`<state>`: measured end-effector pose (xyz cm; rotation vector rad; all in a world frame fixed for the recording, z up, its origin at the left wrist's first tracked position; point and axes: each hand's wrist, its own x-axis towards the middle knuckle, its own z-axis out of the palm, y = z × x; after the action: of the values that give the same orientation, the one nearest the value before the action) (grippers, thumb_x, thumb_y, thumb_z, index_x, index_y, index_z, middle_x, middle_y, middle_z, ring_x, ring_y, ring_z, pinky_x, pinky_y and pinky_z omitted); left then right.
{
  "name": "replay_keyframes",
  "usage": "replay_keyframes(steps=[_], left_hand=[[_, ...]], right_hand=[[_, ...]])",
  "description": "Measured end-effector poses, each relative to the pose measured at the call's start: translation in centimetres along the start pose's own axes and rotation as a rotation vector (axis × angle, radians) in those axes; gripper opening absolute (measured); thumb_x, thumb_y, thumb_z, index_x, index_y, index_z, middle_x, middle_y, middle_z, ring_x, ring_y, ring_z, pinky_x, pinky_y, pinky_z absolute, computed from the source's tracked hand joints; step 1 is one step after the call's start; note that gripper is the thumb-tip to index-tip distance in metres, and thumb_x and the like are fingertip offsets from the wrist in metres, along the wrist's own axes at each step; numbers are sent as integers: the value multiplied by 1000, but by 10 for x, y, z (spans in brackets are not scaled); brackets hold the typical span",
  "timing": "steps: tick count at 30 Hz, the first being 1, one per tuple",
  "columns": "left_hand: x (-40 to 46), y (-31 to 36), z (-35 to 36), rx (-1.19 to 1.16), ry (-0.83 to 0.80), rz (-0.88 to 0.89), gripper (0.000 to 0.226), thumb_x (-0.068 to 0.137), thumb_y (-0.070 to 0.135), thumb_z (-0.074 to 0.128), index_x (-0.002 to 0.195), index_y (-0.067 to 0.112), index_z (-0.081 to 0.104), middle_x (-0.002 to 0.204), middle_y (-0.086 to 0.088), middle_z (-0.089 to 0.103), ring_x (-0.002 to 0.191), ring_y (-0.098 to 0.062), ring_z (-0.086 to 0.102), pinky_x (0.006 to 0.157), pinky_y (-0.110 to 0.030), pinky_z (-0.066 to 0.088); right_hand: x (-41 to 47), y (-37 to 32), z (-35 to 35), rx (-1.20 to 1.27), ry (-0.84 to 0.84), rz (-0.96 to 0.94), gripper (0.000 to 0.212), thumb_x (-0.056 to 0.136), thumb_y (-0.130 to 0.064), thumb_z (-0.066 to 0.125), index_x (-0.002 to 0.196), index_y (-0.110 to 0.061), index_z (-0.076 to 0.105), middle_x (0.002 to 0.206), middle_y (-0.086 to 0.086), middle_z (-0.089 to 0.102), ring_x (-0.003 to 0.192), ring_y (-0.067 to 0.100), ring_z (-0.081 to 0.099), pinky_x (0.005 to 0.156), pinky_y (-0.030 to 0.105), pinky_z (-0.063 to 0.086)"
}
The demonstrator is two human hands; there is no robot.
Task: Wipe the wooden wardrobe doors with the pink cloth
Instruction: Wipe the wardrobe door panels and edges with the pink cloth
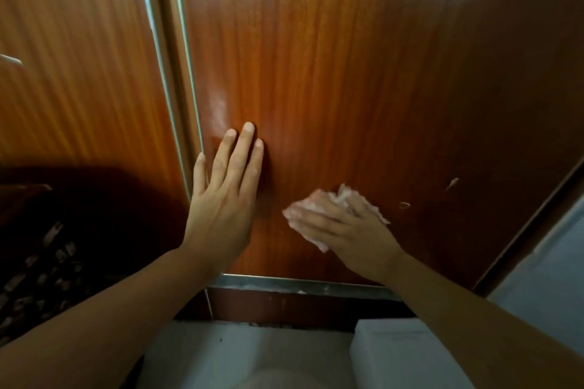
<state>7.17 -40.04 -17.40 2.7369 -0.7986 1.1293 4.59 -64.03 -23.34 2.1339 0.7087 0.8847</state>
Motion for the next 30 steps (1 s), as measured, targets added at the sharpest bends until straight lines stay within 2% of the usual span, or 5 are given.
replay_keyframes(steps=[4,8,17,25,30], left_hand=[[1,18,0,7,-33,72,78,77,8,53,146,6,16,156,-14,9,142,-33,9,107,-57,16],[9,37,2,-20,-18,66,84,78,16,64,146,6,16,156,-13,10,142,-34,8,107,-55,12],[13,58,1,55,-87,257,95,65,19,70,146,11,19,155,-9,13,141,-34,13,107,-56,9],[32,105,5,17,-78,346,107,57,8,74,148,15,17,157,-6,12,143,-29,8,108,-52,2],[26,110,10,48,-97,378,110,52,10,77,147,13,20,156,-8,15,142,-33,10,107,-54,5]], right_hand=[[-14,51,-9,-120,51,-103,89,89,-28,52,152,-21,-10,159,1,-18,147,28,-13,117,49,-11],[-8,127,-42,68,219,321,50,104,-34,21,152,-25,12,161,-2,2,148,24,-2,115,49,1],[-97,46,16,-10,-64,-82,86,84,-16,56,153,-30,8,160,-8,-11,147,22,-11,117,48,-13],[-89,129,-16,72,256,567,67,99,-37,42,153,-28,4,160,-7,-13,147,26,-9,113,61,9],[-143,51,30,-11,13,267,86,83,-23,52,153,-28,4,159,-4,2,144,31,5,112,59,9]])
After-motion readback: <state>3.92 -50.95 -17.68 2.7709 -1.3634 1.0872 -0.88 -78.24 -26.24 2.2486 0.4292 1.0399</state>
